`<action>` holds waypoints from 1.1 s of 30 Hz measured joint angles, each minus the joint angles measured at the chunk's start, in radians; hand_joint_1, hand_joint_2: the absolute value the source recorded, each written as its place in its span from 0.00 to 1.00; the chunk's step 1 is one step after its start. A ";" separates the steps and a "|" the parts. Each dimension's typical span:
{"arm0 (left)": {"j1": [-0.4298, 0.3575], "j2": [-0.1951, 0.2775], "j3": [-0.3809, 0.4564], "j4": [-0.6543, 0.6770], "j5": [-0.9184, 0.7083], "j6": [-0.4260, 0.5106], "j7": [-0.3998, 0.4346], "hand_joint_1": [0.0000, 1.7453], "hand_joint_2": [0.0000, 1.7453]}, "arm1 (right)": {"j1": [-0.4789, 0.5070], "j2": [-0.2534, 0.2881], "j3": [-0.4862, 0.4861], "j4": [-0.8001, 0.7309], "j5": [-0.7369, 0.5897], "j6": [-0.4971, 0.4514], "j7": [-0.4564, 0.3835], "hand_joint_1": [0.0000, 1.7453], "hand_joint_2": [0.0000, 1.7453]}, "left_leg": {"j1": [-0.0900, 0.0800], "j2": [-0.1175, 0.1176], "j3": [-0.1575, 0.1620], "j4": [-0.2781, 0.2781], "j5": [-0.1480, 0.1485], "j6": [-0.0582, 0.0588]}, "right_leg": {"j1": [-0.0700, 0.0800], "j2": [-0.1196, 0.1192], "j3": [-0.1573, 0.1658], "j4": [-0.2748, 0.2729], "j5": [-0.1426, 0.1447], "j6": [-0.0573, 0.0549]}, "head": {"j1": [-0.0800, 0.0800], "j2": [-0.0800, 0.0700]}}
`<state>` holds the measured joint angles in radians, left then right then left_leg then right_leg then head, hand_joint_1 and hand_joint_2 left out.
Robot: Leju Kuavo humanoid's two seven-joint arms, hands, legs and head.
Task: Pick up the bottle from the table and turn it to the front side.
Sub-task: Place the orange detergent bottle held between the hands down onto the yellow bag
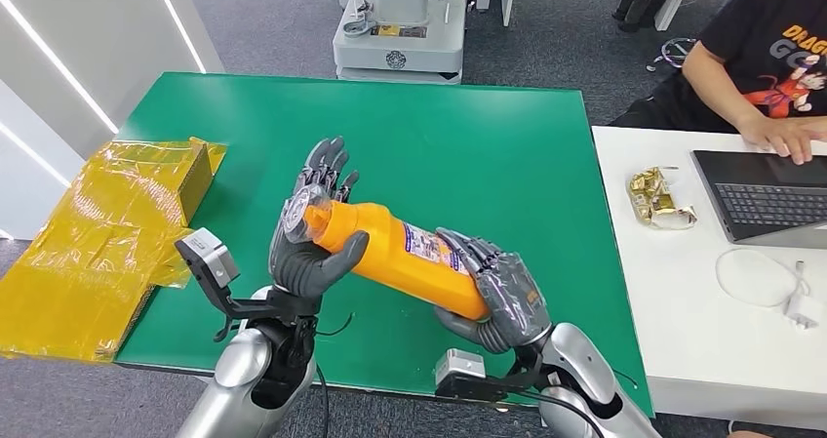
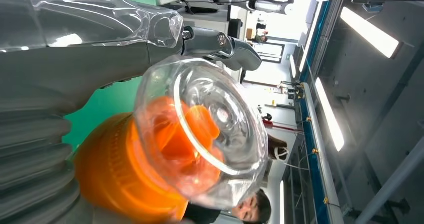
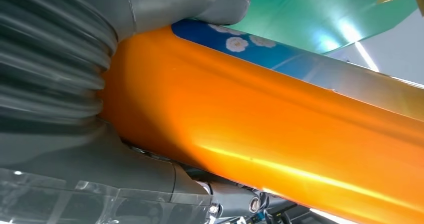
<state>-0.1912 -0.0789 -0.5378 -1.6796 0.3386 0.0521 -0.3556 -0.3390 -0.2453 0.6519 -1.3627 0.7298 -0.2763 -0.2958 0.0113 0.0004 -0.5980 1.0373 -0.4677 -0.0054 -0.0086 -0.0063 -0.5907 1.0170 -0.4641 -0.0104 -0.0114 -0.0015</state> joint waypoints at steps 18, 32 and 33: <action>-0.001 0.000 -0.012 0.006 -0.009 -0.028 0.000 1.00 1.00 | 0.010 0.005 0.000 0.012 0.019 -0.024 0.016 1.00 1.00 | 0.000 0.000 0.000 0.000 0.000 0.000 | 0.000 0.000 0.000 0.000 0.000 0.000 | 0.000 0.000; -0.003 -0.002 -0.012 0.010 0.003 -0.021 0.000 1.00 1.00 | 0.011 0.011 -0.001 0.012 0.027 -0.028 0.019 0.25 1.00 | 0.000 0.000 0.000 0.000 0.000 0.000 | 0.000 0.000 0.000 0.000 0.000 0.000 | 0.000 0.000; -0.003 -0.002 -0.012 0.010 0.005 -0.018 0.000 1.00 1.00 | 0.010 0.013 -0.002 0.012 0.028 -0.028 0.019 0.12 1.00 | 0.000 0.000 0.000 0.000 0.000 0.000 | 0.000 0.000 0.000 0.000 0.000 0.000 | 0.000 0.000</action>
<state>-0.1944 -0.0811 -0.5493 -1.6694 0.3432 0.0342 -0.3559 -0.3293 -0.2325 0.6504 -1.3505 0.7573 -0.3041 -0.2763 0.0113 0.0005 -0.5981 1.0373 -0.4677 -0.0054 -0.0086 -0.0062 -0.5909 1.0170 -0.4641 -0.0104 -0.0114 -0.0015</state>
